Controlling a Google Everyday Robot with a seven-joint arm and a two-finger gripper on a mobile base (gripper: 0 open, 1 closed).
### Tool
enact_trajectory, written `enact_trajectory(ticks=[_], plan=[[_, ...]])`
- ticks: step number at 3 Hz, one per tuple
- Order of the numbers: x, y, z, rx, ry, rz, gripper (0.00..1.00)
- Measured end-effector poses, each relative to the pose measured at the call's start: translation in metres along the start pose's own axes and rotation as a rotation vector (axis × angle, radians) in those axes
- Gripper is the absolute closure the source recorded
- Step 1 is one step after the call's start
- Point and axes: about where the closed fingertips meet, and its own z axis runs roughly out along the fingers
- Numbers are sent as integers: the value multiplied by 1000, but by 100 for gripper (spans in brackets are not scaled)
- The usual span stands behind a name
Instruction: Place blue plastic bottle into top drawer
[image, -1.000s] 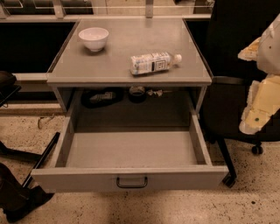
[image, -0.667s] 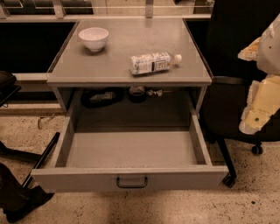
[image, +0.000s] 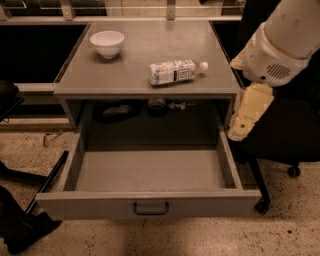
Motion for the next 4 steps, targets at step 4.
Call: enact_trajectory(ticks=[4], plan=[[-66,-123,66,78,-151,-84,0]])
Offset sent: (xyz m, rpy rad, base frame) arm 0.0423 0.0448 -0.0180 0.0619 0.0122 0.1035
